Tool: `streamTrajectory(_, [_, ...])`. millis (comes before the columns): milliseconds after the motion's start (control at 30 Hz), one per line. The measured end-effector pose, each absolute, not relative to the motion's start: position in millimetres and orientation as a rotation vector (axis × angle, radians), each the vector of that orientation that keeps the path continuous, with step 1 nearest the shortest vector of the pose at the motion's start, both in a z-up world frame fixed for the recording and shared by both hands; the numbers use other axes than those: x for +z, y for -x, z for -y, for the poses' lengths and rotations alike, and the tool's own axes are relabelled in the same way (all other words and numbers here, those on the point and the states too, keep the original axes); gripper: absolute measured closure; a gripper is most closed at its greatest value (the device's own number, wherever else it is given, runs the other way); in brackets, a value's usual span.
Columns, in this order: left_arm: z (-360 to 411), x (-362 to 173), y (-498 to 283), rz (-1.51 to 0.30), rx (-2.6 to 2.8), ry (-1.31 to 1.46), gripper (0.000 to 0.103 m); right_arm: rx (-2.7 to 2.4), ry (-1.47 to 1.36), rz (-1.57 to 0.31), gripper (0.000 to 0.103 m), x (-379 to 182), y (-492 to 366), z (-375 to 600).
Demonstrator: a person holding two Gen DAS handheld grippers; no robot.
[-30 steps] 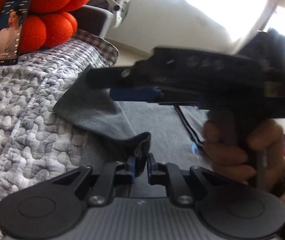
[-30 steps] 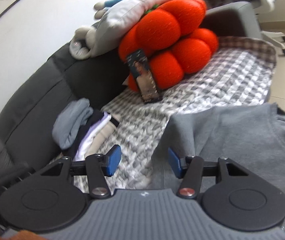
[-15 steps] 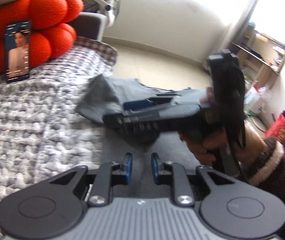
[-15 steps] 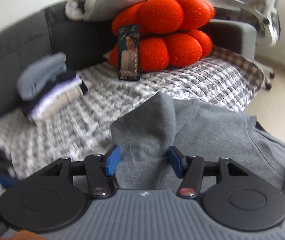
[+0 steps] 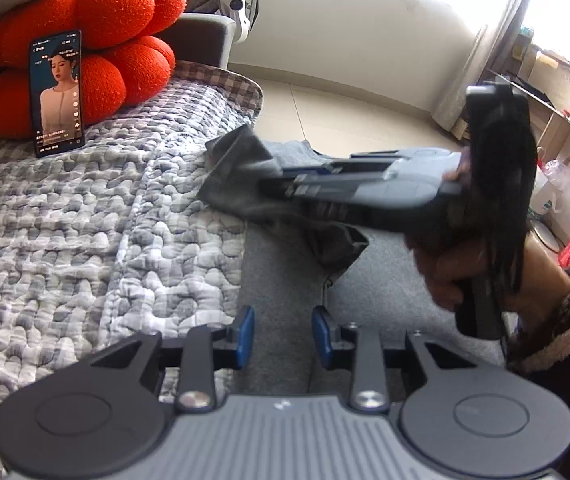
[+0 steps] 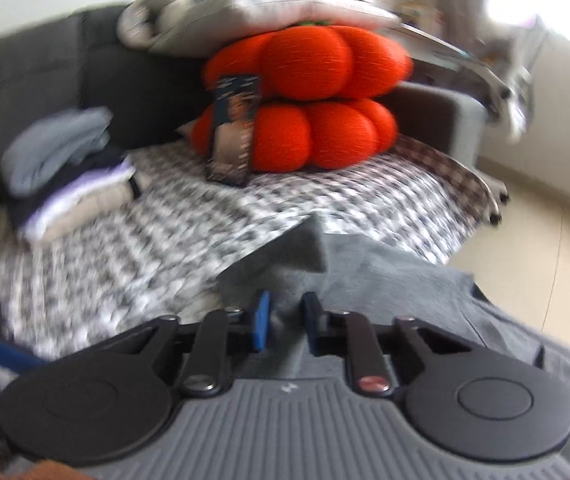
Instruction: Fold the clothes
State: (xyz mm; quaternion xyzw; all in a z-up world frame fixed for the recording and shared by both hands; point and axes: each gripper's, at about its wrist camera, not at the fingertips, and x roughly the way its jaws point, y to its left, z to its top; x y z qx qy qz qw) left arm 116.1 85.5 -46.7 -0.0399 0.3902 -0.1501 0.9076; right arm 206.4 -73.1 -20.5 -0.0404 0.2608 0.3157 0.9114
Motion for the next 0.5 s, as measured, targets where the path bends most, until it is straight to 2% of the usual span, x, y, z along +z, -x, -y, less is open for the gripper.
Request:
streamTrajectory(67, [-84,-48,-117,-0.812,-0.315,0.079,0.069,0.615,-0.013,-0.584,0.089,-21,-217,87])
streamTrajectory(233, [-79,-51,-118,-0.812,-0.323,0.059,0.067,0.514,-0.188,-0.671,0.088,-25,-235,115])
streamTrajectory(367, [-78,-52,-120,-0.816,-0.330,0.060,0.066,0.622,-0.193,-0.581,0.070,-11,-220,113])
streamTrajectory(400, [-78,-52,-120,-0.816,-0.330,0.060,0.066,0.650,-0.174,-0.559,0.058,-8,-215,108])
streamTrajectory(500, [-79,-51,-120,-0.820,-0.331,0.062,0.066,0.710,-0.095,-0.518,0.056,-4,-202,93])
